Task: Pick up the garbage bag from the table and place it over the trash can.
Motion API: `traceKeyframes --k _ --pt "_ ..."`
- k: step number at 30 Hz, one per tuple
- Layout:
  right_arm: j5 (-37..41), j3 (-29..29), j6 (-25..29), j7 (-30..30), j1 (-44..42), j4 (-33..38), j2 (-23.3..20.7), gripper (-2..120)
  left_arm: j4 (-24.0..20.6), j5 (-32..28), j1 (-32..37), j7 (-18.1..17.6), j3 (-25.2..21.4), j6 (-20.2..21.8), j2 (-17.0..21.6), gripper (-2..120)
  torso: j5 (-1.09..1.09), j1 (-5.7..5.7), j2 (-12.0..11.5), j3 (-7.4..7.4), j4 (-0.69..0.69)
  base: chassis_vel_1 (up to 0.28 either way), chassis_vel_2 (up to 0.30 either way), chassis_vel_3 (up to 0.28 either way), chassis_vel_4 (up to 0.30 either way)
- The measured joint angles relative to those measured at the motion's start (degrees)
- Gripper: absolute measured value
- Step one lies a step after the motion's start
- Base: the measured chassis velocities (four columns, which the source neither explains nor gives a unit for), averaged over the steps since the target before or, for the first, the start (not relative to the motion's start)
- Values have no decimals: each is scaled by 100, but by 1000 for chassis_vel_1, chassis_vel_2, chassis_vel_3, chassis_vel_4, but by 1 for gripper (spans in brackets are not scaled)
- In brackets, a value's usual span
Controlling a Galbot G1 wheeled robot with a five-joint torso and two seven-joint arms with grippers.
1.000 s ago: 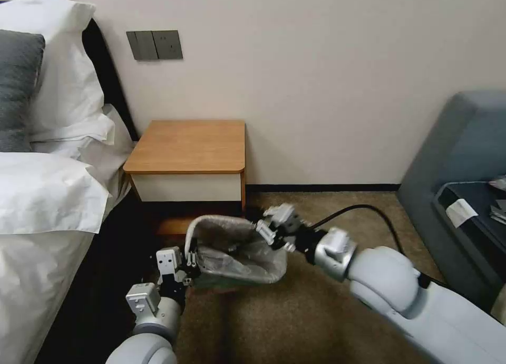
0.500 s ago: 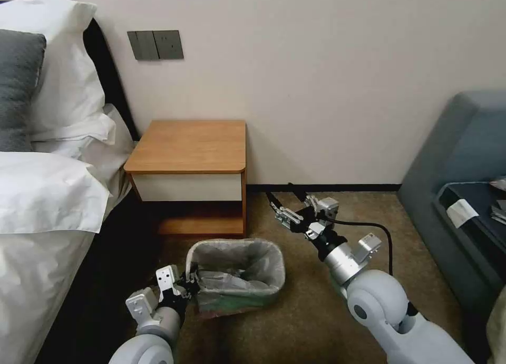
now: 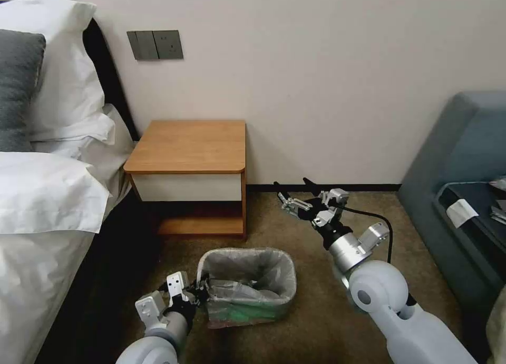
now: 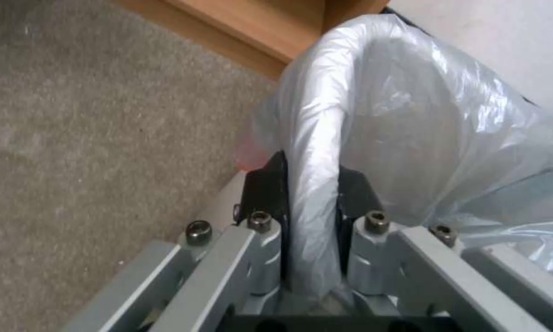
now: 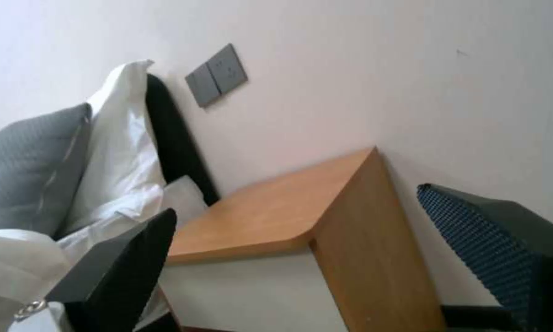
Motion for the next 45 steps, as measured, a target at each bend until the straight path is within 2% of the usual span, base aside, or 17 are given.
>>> traceKeyframes --k 5,8,10,12,15,16,19,20,23,24,28,34,37,38,41,42,45 --pt "-22 20 86 -150 -67 43 29 100 59 48 -2 10 19 -18 -129 9 0 0 0 0 0 0 0 0 0" --pt "-44 20 110 -188 -102 45 54 100 63 99 22 30 39 -24 -176 15 0 0 -1 0 0 0 0 0 0" --pt "-64 5 132 -198 -119 42 76 100 84 136 20 27 44 -69 -214 26 0 0 -1 0 0 0 0 0 0" --pt "-74 -2 137 -198 -120 37 86 100 102 143 11 17 43 -104 -228 29 1 0 -1 0 0 0 0 0 0" --pt "-97 -17 143 -198 -118 5 128 100 162 163 8 9 43 -139 -240 45 1 0 -1 0 0 0 0 0 0" --pt "-97 -17 143 -198 -118 5 128 100 162 163 8 9 43 -139 -240 45 1 0 -1 0 0 0 0 0 0" --pt "-116 -29 153 -198 -97 -28 149 100 176 187 9 45 47 -136 -236 58 0 0 -1 0 0 0 0 0 0" --pt "-116 -29 153 -198 -97 -28 149 100 176 187 9 45 47 -136 -236 58 0 0 -1 0 0 0 0 0 0" --pt "-131 -31 155 -198 -69 -53 161 100 162 333 4 132 45 -133 -201 73 0 0 -1 0 0 0 0 0 0" --pt "-131 -31 155 -198 -69 -53 161 100 162 333 4 132 45 -133 -201 73 0 0 -1 0 0 0 0 0 0" --pt "-210 -47 183 -226 -124 -59 202 100 179 477 -14 400 -4 -360 -140 91 0 0 -1 0 0 0 0 0 0" --pt "-470 -50 184 -182 -214 -2 288 100 195 804 5 679 -28 -604 -75 100 -1 0 -1 0 0 0 0 0 0" --pt "-1157 16 89 139 -460 36 425 100 231 1379 36 1016 -54 -1196 -56 100 0 0 0 0 0 0 0 0 0" --pt "-1157 16 89 139 -460 36 425 100 231 1379 36 1016 -54 -1196 -56 100 0 0 0 0 0 0 0 0 0" --pt "-2256 161 32 522 -877 9 613 100 555 1934 -39 1280 -195 -2157 -17 100 0 0 -1 0 0 0 0 0 0" --pt "-2256 161 32 522 -877 9 613 100 555 1934 -39 1280 -195 -2157 -17 100 0 0 -1 0 0 0 0 0 0" --pt "-2926 317 187 731 -1235 -63 797 100 785 2192 -98 1490 -274 -2908 59 100 -1 0 -1 0 -1 0 0 0 0"
